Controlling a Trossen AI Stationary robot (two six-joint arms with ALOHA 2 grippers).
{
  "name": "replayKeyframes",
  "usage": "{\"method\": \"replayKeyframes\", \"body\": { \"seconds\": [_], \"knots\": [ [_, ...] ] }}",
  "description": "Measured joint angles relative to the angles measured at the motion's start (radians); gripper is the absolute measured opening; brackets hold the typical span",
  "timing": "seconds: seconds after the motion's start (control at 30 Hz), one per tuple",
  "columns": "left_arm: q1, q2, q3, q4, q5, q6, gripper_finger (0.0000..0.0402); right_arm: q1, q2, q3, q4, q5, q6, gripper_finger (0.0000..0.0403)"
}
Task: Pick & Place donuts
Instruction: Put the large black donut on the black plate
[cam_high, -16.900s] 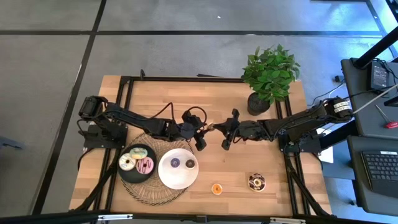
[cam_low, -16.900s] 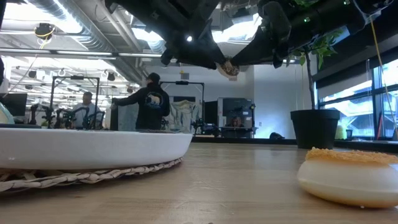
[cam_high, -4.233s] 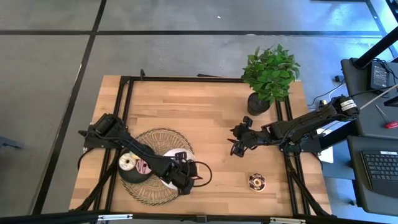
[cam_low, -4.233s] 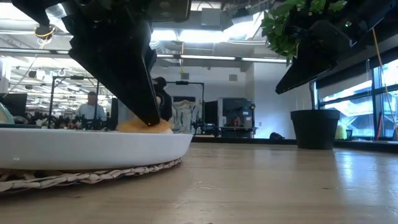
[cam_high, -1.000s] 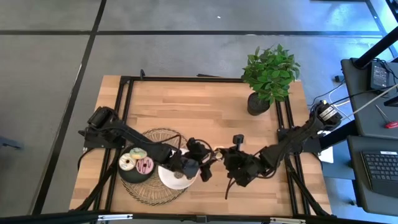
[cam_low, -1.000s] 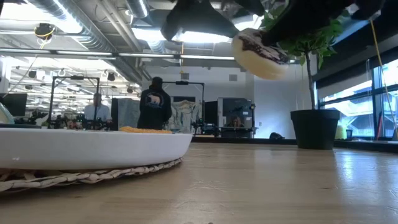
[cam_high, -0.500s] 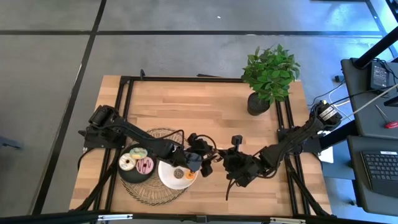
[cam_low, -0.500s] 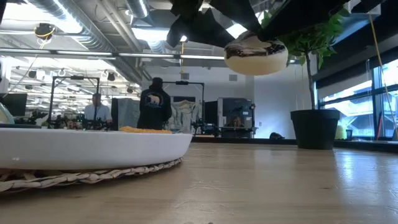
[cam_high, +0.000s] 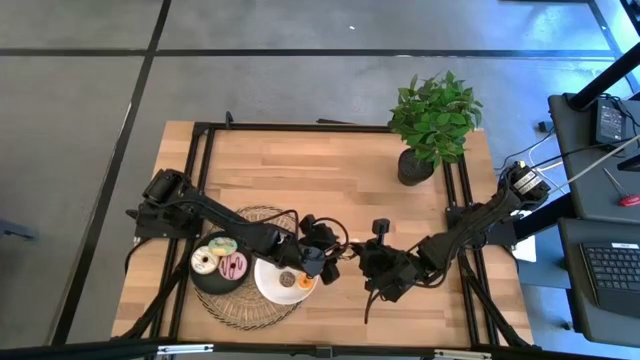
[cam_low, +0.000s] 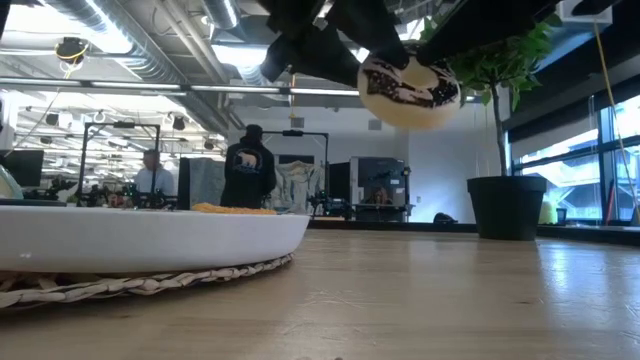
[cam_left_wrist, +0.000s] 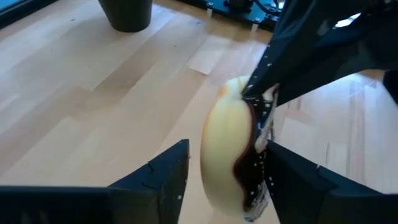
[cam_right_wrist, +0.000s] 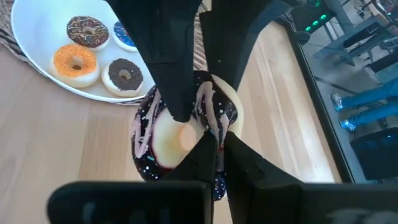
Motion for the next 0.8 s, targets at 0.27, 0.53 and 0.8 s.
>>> {"method": "replayKeyframes", "body": {
  "seconds": [0.27, 0.53, 0.8],
  "knots": [
    [0.000, 0.000, 0.000, 0.005, 0.003, 0.000, 0.0118, -0.001, 0.000, 0.000, 0.000, -0.007, -0.001, 0.0022],
    [-0.001, -0.004, 0.000, 0.005, 0.065, 0.009, 0.0070, -0.001, 0.000, 0.000, 0.002, -0.077, -0.002, 0.0067],
    [-0.004, -0.047, -0.002, -0.086, 0.155, -0.005, 0.0066, 0.007, -0.002, 0.083, -0.177, -0.074, 0.031, 0.0209]
  ]
}}
